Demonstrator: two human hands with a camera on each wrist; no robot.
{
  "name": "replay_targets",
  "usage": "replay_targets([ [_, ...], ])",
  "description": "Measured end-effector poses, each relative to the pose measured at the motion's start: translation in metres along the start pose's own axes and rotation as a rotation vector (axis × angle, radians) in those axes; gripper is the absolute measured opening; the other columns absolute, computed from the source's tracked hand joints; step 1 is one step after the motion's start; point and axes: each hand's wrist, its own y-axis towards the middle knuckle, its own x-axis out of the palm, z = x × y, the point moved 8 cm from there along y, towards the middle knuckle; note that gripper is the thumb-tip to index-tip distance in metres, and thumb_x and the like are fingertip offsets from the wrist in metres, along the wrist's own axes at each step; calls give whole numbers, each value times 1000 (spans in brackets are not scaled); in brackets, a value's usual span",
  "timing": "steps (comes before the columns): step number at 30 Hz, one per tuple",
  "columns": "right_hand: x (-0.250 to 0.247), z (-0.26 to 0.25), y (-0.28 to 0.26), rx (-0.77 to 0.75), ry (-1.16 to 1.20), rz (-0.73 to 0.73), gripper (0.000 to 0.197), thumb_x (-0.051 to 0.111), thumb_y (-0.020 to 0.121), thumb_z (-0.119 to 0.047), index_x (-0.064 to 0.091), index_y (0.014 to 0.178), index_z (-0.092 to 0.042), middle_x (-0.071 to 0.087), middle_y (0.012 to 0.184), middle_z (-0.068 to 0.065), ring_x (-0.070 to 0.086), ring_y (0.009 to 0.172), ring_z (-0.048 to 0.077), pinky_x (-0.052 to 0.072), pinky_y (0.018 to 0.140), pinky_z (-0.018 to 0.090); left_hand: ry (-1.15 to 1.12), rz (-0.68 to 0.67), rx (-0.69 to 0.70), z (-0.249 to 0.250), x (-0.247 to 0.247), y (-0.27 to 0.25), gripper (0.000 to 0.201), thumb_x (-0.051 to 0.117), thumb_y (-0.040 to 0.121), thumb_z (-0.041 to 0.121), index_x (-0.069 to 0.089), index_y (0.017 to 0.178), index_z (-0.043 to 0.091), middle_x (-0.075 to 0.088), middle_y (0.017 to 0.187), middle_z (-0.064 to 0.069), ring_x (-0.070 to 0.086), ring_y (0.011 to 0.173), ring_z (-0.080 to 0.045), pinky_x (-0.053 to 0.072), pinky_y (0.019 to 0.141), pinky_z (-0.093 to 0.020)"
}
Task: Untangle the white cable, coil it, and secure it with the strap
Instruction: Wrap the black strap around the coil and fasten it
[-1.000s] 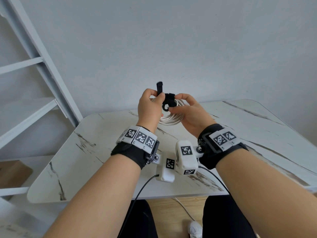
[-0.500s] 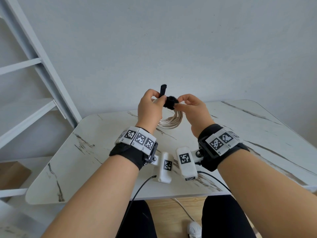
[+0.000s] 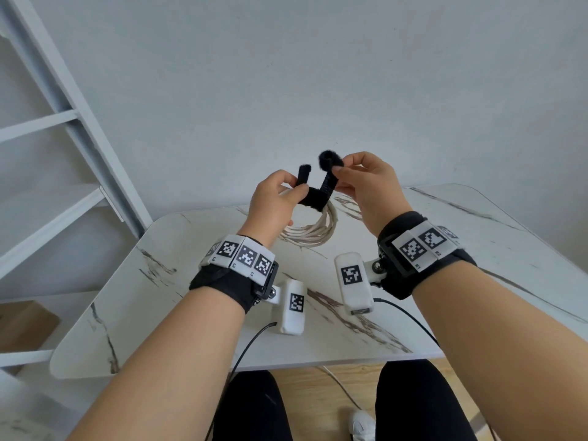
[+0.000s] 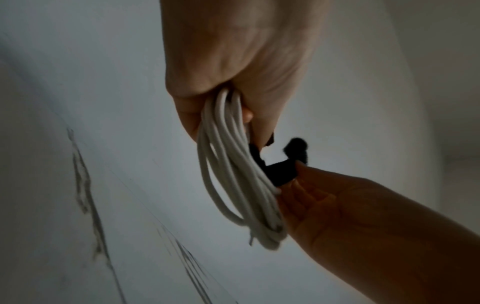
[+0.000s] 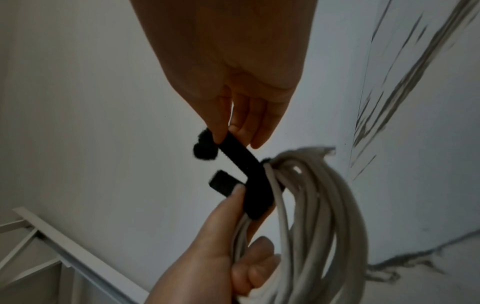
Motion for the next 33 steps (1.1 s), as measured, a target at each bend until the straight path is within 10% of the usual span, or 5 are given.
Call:
replay_targets([
  [5,0,13,3,43,-204,36,13,67,84,1,58,78,-7,62,71,7,58,61,17,50,58,24,-40,-91,20,7,9,-4,11,66,88,25,62,91,15,69,98,-5,43,38,-6,39,41,-17],
  [16,9,18,4,89,-478,-100,6,70,83,-9,71,83,-3,68,74,8,60,69,17,50,72,31,-55,-73,7,-4,10,-8,9,67,87,24,63,91,17,66,112,-5,46,49,-8,39,41,-15],
  [22,7,19,1,149,-617,-135,9,70,85,-18,74,85,-9,57,68,2,46,60,12,38,58,23,-50,-59,-7,-10,11,-7,9,68,86,25,65,91,17,66,112,-4,48,56,-9,39,40,-14],
  [28,8,24,-2,237,-438,-256,23,60,89,-13,73,104,0,72,101,12,63,83,16,46,72,24,-10,-8,38,-11,7,-5,11,70,84,22,67,90,13,69,97,-6,51,58,-13,42,44,-19],
  [33,9,30,-1,290,-325,-277,45,56,93,-42,74,99,-2,76,99,10,67,85,21,51,87,34,40,-3,54,-11,7,-3,10,72,80,23,67,86,16,67,80,1,57,66,-13,49,58,-33],
])
